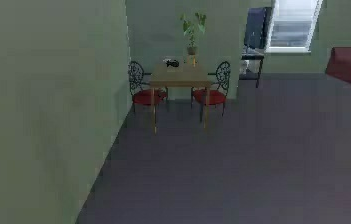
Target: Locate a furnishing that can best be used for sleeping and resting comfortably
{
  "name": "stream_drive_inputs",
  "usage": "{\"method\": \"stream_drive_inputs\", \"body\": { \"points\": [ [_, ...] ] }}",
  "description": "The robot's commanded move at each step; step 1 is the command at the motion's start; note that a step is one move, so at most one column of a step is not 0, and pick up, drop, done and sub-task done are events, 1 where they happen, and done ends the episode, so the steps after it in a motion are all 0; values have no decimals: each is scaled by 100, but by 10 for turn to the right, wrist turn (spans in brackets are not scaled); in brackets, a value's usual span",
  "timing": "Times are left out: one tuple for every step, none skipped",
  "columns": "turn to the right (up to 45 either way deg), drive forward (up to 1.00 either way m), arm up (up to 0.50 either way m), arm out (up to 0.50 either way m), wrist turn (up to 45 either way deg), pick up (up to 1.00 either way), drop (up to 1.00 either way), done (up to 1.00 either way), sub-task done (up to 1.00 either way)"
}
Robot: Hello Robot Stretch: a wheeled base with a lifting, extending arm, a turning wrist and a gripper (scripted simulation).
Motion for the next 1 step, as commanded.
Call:
{"method": "stream_drive_inputs", "body": {
  "points": [
    [450,0,0,0,0,0,0,0,0]
  ]
}}
